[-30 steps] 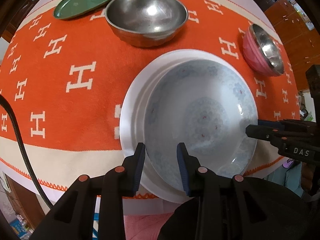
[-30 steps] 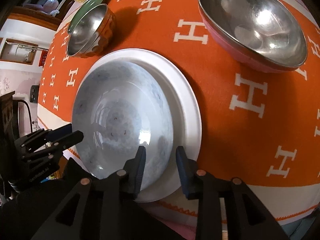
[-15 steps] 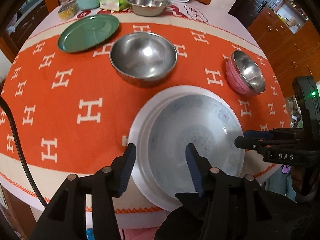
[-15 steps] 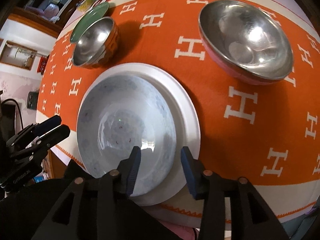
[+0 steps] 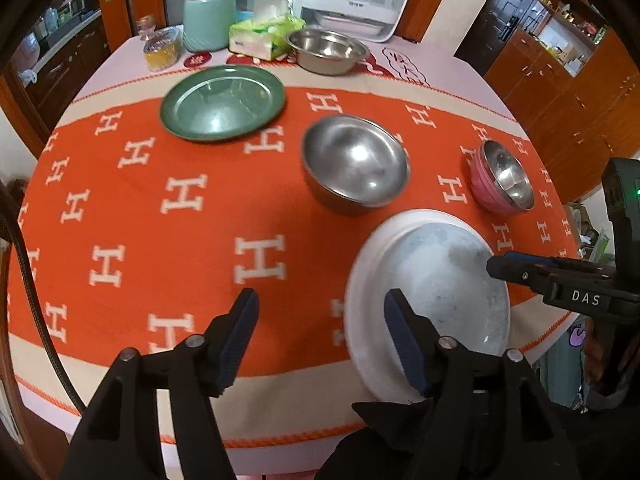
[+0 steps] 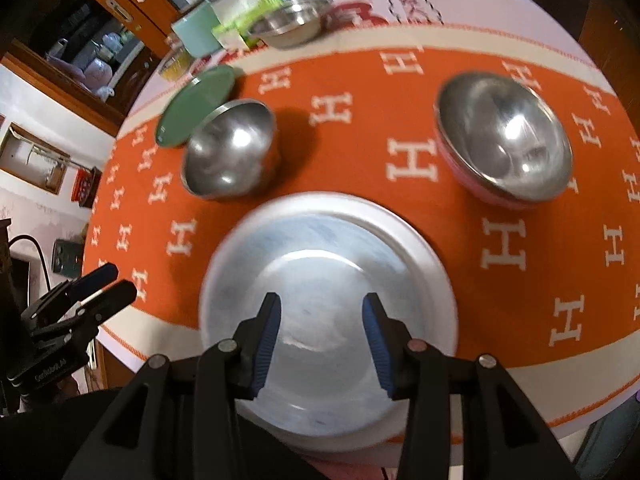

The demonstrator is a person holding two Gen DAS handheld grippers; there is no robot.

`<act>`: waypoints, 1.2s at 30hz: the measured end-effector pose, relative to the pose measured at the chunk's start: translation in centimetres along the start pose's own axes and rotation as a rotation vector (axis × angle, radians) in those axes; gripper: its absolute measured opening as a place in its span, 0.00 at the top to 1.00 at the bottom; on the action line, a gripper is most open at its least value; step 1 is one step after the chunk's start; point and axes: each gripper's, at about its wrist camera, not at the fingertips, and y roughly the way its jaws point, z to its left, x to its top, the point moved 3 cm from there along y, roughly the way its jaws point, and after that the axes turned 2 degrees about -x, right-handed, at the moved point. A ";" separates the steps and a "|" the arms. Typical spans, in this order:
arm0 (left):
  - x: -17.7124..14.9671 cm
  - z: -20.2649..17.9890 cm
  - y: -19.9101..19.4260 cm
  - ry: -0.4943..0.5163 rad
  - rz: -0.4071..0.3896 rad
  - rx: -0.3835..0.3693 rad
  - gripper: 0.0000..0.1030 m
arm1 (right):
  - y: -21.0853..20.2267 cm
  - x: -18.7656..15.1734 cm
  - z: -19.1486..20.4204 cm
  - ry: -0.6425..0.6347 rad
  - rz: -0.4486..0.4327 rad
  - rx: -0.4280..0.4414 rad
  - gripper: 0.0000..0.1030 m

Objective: Organize plates and bowls

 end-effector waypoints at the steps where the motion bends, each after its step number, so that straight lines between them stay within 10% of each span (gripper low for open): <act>1: 0.1 0.6 -0.3 0.005 -0.004 -0.002 0.36 | -0.1 0.1 0.8 0.001 -0.018 -0.001 0.58; 36: 9.3 19.1 -2.8 0.093 0.027 0.001 0.22 | 6.3 4.9 18.7 0.240 -0.291 0.191 0.44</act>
